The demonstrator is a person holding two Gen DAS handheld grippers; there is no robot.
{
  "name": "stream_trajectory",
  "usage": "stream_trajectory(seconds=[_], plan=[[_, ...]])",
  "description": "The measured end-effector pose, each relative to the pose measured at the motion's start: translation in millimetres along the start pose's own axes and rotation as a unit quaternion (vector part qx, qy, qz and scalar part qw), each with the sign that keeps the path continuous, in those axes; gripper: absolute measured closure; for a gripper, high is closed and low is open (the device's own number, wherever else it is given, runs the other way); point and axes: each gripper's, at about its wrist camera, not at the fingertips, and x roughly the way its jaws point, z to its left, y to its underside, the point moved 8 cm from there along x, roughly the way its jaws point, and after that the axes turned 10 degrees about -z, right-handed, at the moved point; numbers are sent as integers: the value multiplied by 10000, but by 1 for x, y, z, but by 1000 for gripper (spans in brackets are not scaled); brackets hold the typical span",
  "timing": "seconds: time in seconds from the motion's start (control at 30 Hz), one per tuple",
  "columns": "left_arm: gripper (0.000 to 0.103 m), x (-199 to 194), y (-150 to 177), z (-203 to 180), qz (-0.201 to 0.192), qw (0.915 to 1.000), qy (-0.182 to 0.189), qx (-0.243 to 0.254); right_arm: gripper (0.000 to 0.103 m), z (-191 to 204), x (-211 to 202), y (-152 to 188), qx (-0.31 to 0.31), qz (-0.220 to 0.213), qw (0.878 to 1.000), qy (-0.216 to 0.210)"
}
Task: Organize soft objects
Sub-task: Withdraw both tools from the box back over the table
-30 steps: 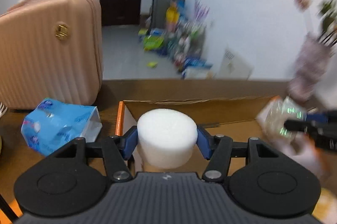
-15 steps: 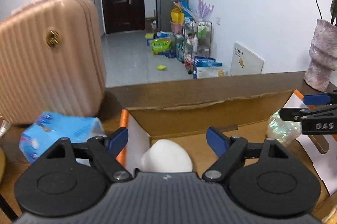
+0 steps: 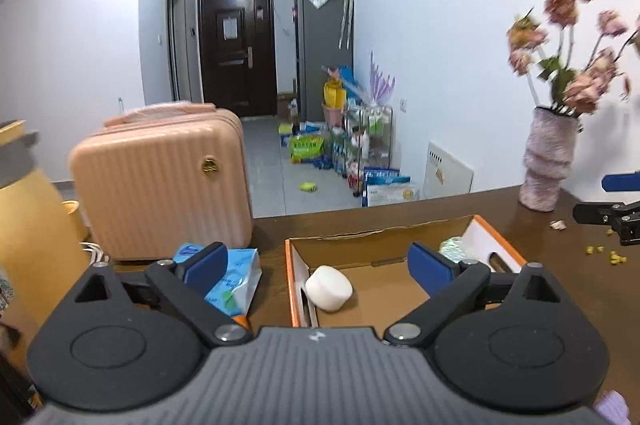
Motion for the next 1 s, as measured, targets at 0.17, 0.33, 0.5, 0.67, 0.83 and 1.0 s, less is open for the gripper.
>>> stream_trajectory(seconds=[0.17, 0.33, 0.5, 0.67, 0.83, 1.0], plan=[[2, -70, 15, -2, -298, 9992, 19, -256, 15, 10, -66, 11, 208, -267, 9994, -67], [0, -143, 57, -17, -674, 9967, 83, -436, 10, 36, -139, 57, 255, -703, 9972, -23], [0, -206, 114, -35, -742, 9962, 169, -421, 5, 69, -198, 109, 158, -975, 9951, 71], [0, -256, 176, -48, -603, 9965, 229, -528, 0, 104, -255, 163, 460, -1205, 9916, -2], [0, -284, 220, -56, -373, 9972, 345, -550, 0, 129, -287, 212, 736, -1115, 9909, -176], [0, -271, 222, -56, -324, 9976, 311, -534, 0, 140, -293, 232, 540, -1082, 9924, -245]])
